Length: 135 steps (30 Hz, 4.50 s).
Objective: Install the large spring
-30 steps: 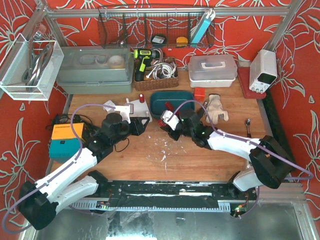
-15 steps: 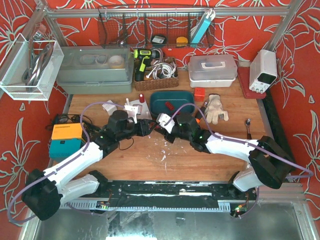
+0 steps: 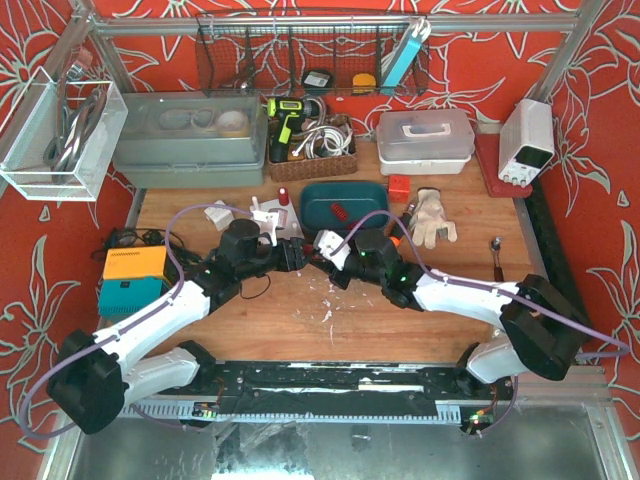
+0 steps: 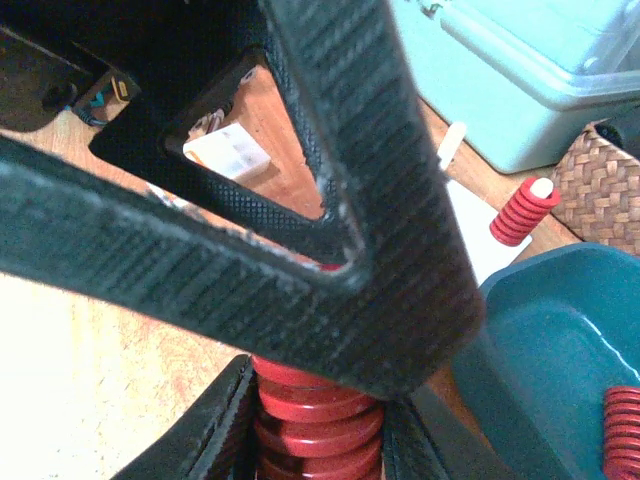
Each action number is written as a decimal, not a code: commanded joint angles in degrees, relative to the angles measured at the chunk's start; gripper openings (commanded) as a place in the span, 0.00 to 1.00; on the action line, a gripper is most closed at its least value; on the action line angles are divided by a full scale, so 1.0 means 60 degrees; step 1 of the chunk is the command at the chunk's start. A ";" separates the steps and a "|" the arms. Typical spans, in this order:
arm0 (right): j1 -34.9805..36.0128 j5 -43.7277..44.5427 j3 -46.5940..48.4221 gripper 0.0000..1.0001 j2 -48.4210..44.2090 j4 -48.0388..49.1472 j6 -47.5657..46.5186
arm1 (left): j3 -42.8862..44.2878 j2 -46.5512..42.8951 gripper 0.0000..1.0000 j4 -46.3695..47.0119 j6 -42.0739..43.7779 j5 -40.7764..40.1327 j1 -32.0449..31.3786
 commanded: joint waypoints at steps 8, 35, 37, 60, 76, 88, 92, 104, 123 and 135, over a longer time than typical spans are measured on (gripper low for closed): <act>0.0111 0.0037 -0.0309 0.00 -0.0465 0.1026 -0.0010 | 0.0150 0.0146 0.66 0.0109 -0.0106 -0.0025 0.0019; 0.0224 0.0607 -0.0342 0.00 -0.0179 0.1326 0.0160 | -0.0269 0.0032 0.17 0.0410 -0.0586 0.0901 0.0026; 0.0221 0.0674 -0.0282 0.00 -0.0109 0.1277 0.0219 | -0.0256 -0.0040 0.11 0.0326 -0.0582 0.0756 0.0026; 0.0203 0.3873 -0.0193 0.99 -0.2084 -0.1953 0.2061 | 0.1838 0.0674 0.00 -0.0458 0.2125 -0.5978 0.0805; 0.0207 0.4219 -0.0624 0.99 -0.2191 -0.1428 0.2231 | 0.3346 0.4345 0.00 0.0800 0.2940 -0.6100 0.2871; 0.0205 0.4070 -0.0606 0.99 -0.2153 -0.1406 0.2082 | 0.3977 0.5901 0.00 0.0955 0.3226 -0.5680 0.3229; 0.0214 0.4036 -0.0575 0.99 -0.2074 -0.1404 0.2048 | 0.4128 0.6282 0.00 0.1004 0.3263 -0.5476 0.3336; 0.0210 0.4055 -0.0419 0.99 -0.1669 -0.1402 0.1979 | 0.4761 0.7394 0.17 0.0383 0.3215 -0.5215 0.3413; 0.0055 0.4985 0.0833 0.99 -0.1279 -0.3353 0.2365 | 0.3477 0.4276 0.98 -0.0473 0.2013 -0.4217 0.3410; -0.2423 0.2460 0.3331 0.64 0.0607 -0.5467 0.2521 | -0.0726 0.0145 1.00 0.1831 0.1150 -0.1621 0.2401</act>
